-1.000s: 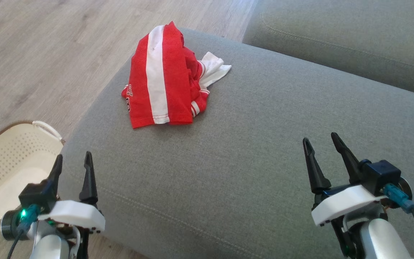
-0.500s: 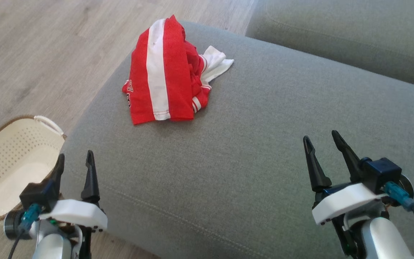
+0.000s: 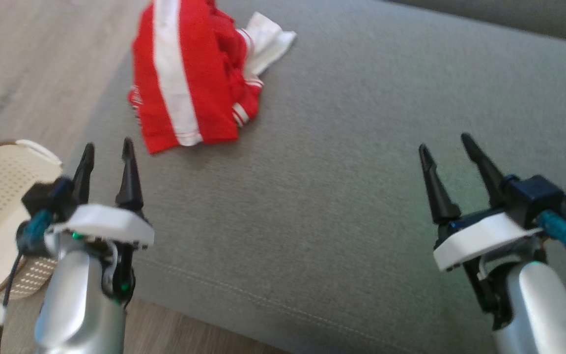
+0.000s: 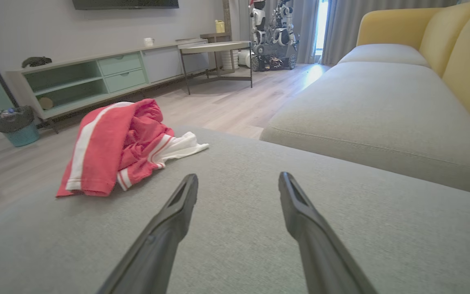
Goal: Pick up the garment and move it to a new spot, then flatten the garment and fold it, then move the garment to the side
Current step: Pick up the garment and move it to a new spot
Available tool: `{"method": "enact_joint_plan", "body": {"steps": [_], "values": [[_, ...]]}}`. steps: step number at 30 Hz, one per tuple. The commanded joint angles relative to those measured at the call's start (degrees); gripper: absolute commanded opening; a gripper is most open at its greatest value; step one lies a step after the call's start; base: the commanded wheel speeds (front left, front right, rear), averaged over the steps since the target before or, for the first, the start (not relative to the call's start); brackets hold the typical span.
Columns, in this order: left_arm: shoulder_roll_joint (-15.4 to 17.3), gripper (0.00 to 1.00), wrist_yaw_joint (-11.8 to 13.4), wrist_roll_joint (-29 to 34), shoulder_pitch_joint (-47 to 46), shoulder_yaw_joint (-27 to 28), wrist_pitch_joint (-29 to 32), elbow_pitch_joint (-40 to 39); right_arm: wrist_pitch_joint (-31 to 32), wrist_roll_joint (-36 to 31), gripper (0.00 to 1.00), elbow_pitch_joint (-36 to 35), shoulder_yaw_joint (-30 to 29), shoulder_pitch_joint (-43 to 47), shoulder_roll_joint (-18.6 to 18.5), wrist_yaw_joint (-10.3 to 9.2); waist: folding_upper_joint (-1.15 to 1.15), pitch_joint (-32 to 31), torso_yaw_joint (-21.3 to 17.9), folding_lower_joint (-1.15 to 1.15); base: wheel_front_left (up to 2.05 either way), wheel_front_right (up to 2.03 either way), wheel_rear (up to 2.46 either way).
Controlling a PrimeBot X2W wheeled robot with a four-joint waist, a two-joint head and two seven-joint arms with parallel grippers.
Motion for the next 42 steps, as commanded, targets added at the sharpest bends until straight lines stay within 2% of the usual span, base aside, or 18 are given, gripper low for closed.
{"method": "enact_joint_plan", "body": {"steps": [1, 9, 18, 19, 20, 21, 22, 26, 31, 42], "values": [[0.79, 1.0, -0.23, -0.33, -3.45, 1.54, -0.68, -0.34, 0.37, -0.37, 1.0, -2.56, 1.2, -2.28, -0.79, 0.23, 0.0, 2.99, -2.65, 0.0, 0.0, 0.0, 0.0], [1.51, 1.0, -1.19, -0.21, -13.91, 0.07, -0.28, 15.53, 1.25, -0.36, 1.0, -4.06, -0.2, -4.19, -1.6, 0.23, 0.0, 6.61, -5.97, 0.0, 0.0, 0.0, 0.0], [3.13, 1.0, -1.3, -1.96, -23.42, 0.72, 2.86, 33.1, 1.95, -0.1, 1.0, -4.41, -0.13, -4.6, -1.69, 0.23, 0.0, 7.76, -7.07, 0.0, 0.0, 0.0, 0.0], [3.21, 0.68, -1.37, -2.13, -24.09, 0.76, 2.71, 34.29, 1.99, -0.05, 1.0, -4.41, -0.18, -4.59, -1.66, 0.23, 0.0, 7.73, -7.07, 0.0, 0.0, 0.0, 0.0], [3.32, 0.32, -1.45, -2.21, -24.7, 0.7, 2.45, 35.26, 2.04, 0.0, 1.0, -4.43, -0.28, -4.56, -1.63, 0.23, 0.0, 7.73, -7.03, 0.0, 0.0, 0.0, 0.0], [3.39, 0.05, -1.56, -2.23, -25.27, 0.6, 1.94, 35.86, 2.11, 0.06, 1.0, -4.5, -0.46, -4.54, -1.63, 0.23, 0.0, 7.74, -6.9, 0.0, 0.0, 0.0, 0.0], [3.37, 0.0, -1.7, -2.3, -25.7, 0.49, 1.57, 36.53, 2.19, 0.09, 1.0, -4.61, -0.69, -4.49, -1.68, 0.23, 0.0, 7.73, -6.71, 0.0, 0.0, 0.0, 0.0], [4.19, 0.0, -2.22, -2.23, -26.49, 0.04, 0.18, 37.92, 2.37, 0.07, 1.0, -4.81, -1.31, -4.23, -1.65, 0.23, 0.0, 7.18, -6.11, 0.0, 0.0, 0.0, 0.0], [5.43, 0.0, -1.95, -2.02, -26.22, 0.42, -0.59, 34.75, 2.21, 0.32, 1.0, -4.68, -1.73, -3.47, -1.21, 0.23, 0.0, 5.53, -5.36, 0.0, 0.0, 0.0, 0.0], [7.47, 0.0, -0.48, 0.23, -17.85, 3.19, -0.67, 6.94, 0.56, 1.26, 1.0, -3.51, -3.63, -0.32, 0.51, 0.23, 0.0, -1.17, -3.49, 0.0, 0.0, 0.0, 0.0]]}}
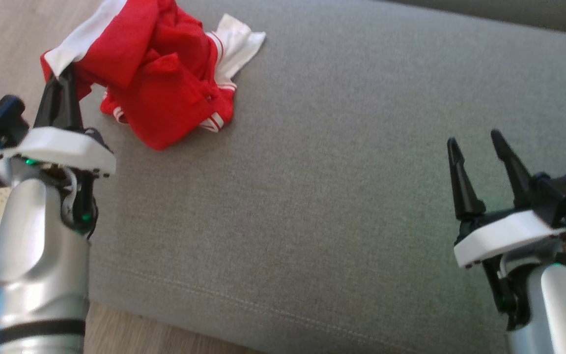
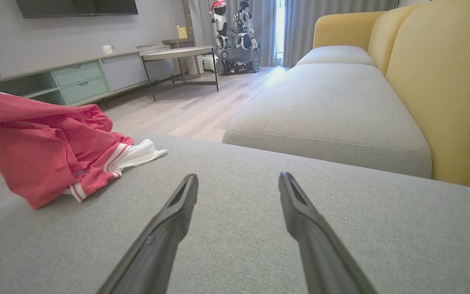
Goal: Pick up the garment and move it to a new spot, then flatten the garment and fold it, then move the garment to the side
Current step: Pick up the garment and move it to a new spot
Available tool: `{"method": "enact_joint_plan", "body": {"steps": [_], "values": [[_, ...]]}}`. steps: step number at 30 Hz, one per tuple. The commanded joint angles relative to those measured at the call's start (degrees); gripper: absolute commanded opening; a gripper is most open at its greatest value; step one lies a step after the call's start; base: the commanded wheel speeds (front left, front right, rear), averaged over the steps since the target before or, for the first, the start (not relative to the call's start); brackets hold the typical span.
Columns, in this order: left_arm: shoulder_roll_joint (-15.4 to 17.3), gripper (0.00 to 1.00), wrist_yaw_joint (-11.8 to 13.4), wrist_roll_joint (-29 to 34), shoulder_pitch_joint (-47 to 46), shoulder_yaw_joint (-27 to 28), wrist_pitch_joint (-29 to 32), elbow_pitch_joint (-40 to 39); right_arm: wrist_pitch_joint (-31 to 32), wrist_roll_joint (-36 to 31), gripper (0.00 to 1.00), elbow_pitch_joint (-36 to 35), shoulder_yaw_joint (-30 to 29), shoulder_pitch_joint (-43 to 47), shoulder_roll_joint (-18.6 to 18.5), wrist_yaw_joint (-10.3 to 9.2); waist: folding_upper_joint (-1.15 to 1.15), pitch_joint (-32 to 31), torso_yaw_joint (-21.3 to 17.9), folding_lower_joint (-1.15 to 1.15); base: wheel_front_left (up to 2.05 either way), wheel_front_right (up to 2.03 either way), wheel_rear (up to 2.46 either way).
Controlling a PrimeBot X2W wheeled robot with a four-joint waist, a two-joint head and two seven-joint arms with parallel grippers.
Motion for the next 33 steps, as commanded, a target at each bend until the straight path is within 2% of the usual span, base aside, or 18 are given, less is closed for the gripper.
{"method": "enact_joint_plan", "body": {"steps": [1, 6, 11, 17, 24, 30, 31, 33], "values": [[3.07, 0.0, 0.49, 0.54, -0.31, 2.1, -0.69, -4.35, -0.77, 0.7, 1.0, -1.72, 0.91, -0.18, 0.63, 0.23, 0.0, -2.16, 0.27, 0.0, 0.0, 0.0, 0.0], [3.7, 0.0, 1.02, 0.9, 4.35, 1.98, 0.1, -14.14, -1.59, 1.28, 1.0, -1.2, 0.69, 1.52, 1.41, 0.23, 0.0, -5.22, -0.73, 0.0, 0.0, 0.0, 0.0], [3.25, 0.0, 1.22, 1.34, 9.57, 0.3, 3.69, -26.76, -2.03, 1.68, 1.0, -1.67, -0.08, 3.37, 1.94, 0.23, 0.0, -7.13, -2.61, 0.0, 0.0, 0.0, 0.0], [1.39, 0.0, 0.75, 1.46, 15.03, -4.0, 9.16, -38.54, -1.81, 1.8, 1.0, -3.41, -0.28, 3.68, 2.24, 0.23, 0.0, -6.99, -7.55, 0.0, 0.0, 0.0, 0.0], [-1.74, 0.0, -0.2, 0.47, 16.61, -11.08, 12.14, -41.5, -1.83, 3.19, 1.0, -5.93, 0.94, 2.5, 2.33, 0.23, 0.0, -3.51, -17.52, 0.0, 0.0, 0.0, 0.0], [-2.89, 0.0, -0.73, 0.72, 11.67, -15.51, 12.18, -39.7, -2.83, 4.96, 1.0, -6.47, 2.51, 1.09, 2.35, 0.23, 0.0, 0.43, -27.43, 0.0, 0.0, 0.0, 0.0], [-2.89, 0.0, -0.73, 0.72, 11.67, -15.51, 12.18, -39.7, -2.83, 4.96, 1.0, -6.47, 2.51, 1.09, 2.35, 0.23, 0.0, 0.43, -27.43, 0.0, 0.0, 0.0, 0.0], [-3.1, 0.0, -0.91, 1.09, 9.43, -16.9, 12.36, -38.97, -3.53, 5.67, 1.0, -6.33, 2.5, 0.88, 2.35, 0.23, 0.0, 1.76, -29.86, 0.0, 0.0, 0.0, 0.0]]}}
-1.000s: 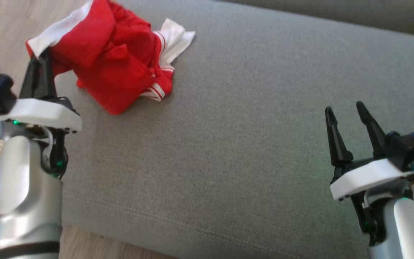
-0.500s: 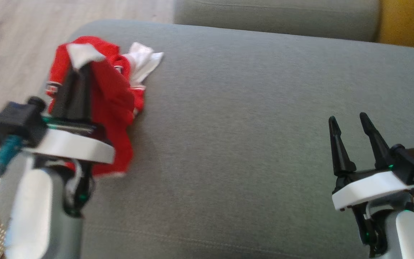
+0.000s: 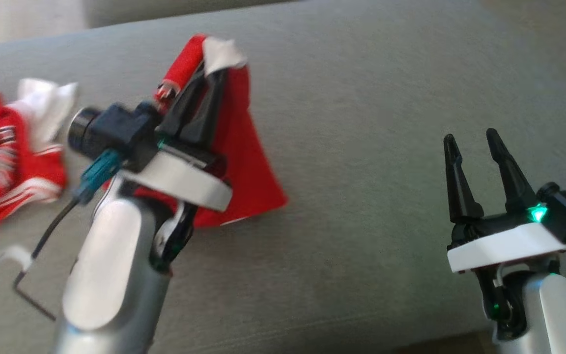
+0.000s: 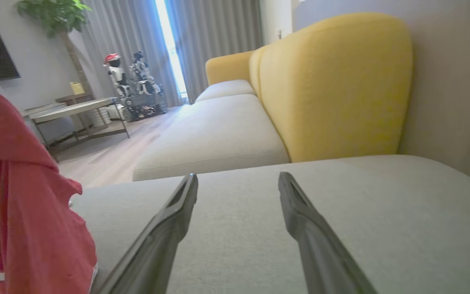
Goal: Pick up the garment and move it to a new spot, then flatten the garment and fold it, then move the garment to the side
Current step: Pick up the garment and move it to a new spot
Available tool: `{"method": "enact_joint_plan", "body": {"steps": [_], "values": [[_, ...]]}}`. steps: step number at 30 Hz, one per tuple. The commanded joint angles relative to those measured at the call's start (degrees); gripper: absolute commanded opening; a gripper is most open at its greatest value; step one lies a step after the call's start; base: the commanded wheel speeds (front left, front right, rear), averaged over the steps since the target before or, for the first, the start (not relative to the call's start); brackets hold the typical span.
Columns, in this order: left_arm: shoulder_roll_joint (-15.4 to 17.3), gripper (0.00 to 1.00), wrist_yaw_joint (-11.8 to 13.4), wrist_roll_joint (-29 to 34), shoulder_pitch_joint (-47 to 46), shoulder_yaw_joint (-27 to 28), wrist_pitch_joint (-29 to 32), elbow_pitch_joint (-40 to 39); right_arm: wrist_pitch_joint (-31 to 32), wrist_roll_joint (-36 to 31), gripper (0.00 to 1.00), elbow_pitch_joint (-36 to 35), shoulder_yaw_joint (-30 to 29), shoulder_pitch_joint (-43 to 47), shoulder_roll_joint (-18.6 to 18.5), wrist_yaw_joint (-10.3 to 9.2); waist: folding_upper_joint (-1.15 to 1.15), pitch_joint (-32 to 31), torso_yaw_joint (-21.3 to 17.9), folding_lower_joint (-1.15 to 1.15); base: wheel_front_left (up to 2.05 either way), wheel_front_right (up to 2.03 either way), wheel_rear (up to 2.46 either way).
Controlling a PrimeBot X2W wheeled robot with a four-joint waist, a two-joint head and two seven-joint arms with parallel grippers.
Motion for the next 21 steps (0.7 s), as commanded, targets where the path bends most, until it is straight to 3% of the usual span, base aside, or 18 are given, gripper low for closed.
{"method": "enact_joint_plan", "body": {"steps": [1, 8, 16, 17, 18, 19, 21], "values": [[0.27, 0.0, -0.35, 0.4, -3.16, 1.15, 0.32, -1.68, -0.55, 0.43, 1.0, -1.98, 1.44, -1.96, -0.18, 0.23, 0.0, 4.38, -6.06, 0.0, 0.0, 0.0, 0.0], [-0.75, 0.0, -0.44, -1.8, -5.03, -6.89, 1.52, 5.92, -3.34, 2.88, 1.0, -0.68, 2.55, -3.26, -0.18, 0.23, 0.0, 9.86, -12.12, 0.0, 0.0, 0.0, 0.0], [-0.98, 0.0, 0.27, -8.13, -4.2, -15.28, 1.47, 15.7, -5.46, 4.22, 1.0, 1.41, 3.52, -4.76, -0.17, 0.23, 0.0, 11.89, -14.11, 0.0, 0.0, 0.0, 0.0], [-0.99, 0.06, 0.33, -9.01, -4.26, -16.24, 1.49, 16.49, -5.59, 4.32, 1.0, 1.7, 3.49, -4.81, -0.17, 0.23, 0.0, 11.85, -14.05, 0.0, 0.0, 0.0, 0.0], [-0.99, 0.45, 0.5, -9.81, -4.43, -17.1, 1.29, 17.04, -5.69, 4.39, 1.0, 2.0, 3.39, -4.82, -0.17, 0.23, 0.0, 11.69, -13.84, 0.0, 0.0, 0.0, 0.0], [-0.99, 1.0, 0.77, -10.15, -4.71, -17.9, 0.91, 17.54, -5.76, 4.43, 1.0, 2.29, 3.24, -4.79, -0.17, 0.23, 0.0, 11.4, -13.55, 0.0, 0.0, 0.0, 0.0], [-0.99, 1.0, 1.16, -11.04, -5.08, -19.13, -0.02, 18.15, -5.75, 4.41, 1.0, 2.68, 3.11, -4.79, -0.17, 0.23, 0.0, 10.76, -12.88, 0.0, 0.0, 0.0, 0.0]]}}
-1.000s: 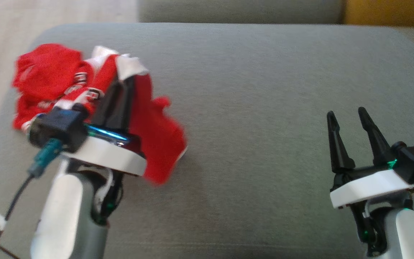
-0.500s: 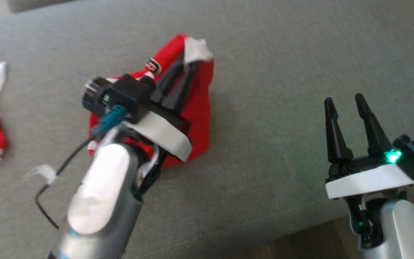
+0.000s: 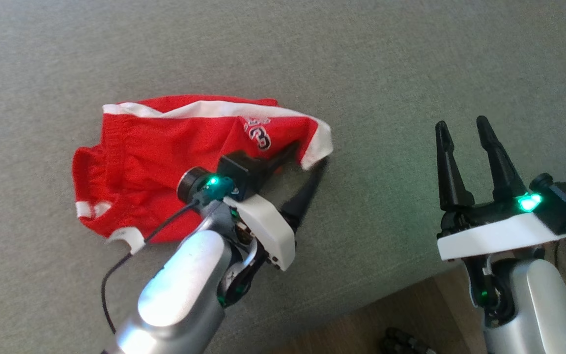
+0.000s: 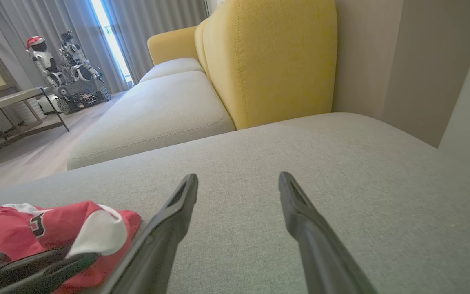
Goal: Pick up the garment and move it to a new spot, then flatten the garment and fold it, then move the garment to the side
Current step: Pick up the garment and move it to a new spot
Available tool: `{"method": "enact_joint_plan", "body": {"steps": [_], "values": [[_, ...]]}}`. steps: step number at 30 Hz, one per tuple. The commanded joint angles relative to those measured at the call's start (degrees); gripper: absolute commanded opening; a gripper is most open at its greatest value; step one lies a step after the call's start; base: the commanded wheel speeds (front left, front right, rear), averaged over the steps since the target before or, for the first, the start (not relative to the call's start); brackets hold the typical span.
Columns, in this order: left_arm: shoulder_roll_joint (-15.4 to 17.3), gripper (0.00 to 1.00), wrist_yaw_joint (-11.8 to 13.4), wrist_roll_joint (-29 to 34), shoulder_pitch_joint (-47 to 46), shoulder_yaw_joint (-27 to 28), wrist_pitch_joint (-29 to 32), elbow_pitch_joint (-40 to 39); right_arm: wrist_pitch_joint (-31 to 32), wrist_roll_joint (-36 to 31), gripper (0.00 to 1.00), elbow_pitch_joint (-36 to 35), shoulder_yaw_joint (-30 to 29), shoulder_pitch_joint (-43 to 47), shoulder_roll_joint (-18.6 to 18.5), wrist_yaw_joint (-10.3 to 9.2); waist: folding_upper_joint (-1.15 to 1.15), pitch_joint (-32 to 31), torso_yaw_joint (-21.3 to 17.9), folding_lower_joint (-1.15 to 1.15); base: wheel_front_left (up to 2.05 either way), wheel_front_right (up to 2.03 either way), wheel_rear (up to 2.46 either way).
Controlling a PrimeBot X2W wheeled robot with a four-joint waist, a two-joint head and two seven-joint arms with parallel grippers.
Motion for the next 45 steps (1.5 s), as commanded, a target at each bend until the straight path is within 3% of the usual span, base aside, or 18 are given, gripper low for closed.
{"method": "enact_joint_plan", "body": {"steps": [1, 8, 20, 30, 38, 45], "values": [[-0.11, 1.0, 0.67, -0.6, -1.66, 0.46, -1.43, -1.63, -0.64, 0.51, 1.0, -1.58, 0.88, -1.28, -0.19, 0.23, 0.0, -1.18, 1.19, 0.0, 0.0, 0.0, 0.0], [0.2, 1.0, 2.17, -1.17, -1.34, 0.33, -5.39, -2.26, 0.56, -0.85, 1.0, -1.44, -0.08, -0.82, -0.19, 0.23, 0.0, -5.17, 5.4, 0.0, 0.0, 0.0, 0.0], [6.56, 1.0, 11.57, -0.58, 1.78, 10.81, -11.89, -5.63, 3.97, -3.3, 1.0, -2.91, -2.35, 1.06, -0.19, 0.23, 0.0, -9.75, 13.91, 0.0, 0.0, 0.0, 0.0], [11.61, 1.0, 16.45, -0.62, 7.13, 18.24, -13.42, -7.26, 5.21, -5.03, 1.0, -2.33, -3.83, 2.5, -0.19, 0.23, 0.0, -12.25, 18.52, 0.0, 0.0, 0.0, 0.0], [14.2, 1.0, 16.08, -1.99, 13.85, 21.11, -13.7, -8.88, 5.63, -6.06, 1.0, -0.44, -4.23, 3.98, -0.19, 0.23, 0.0, -15.5, 20.77, 0.0, 0.0, 0.0, 0.0], [15.11, 1.0, 15.15, -1.88, 17.71, 20.25, -13.7, -9.98, 6.32, -7.23, 1.0, 0.23, -4.04, 5.57, -0.19, 0.23, 0.0, -17.9, 21.09, 0.0, 0.0, 0.0, 0.0]]}}
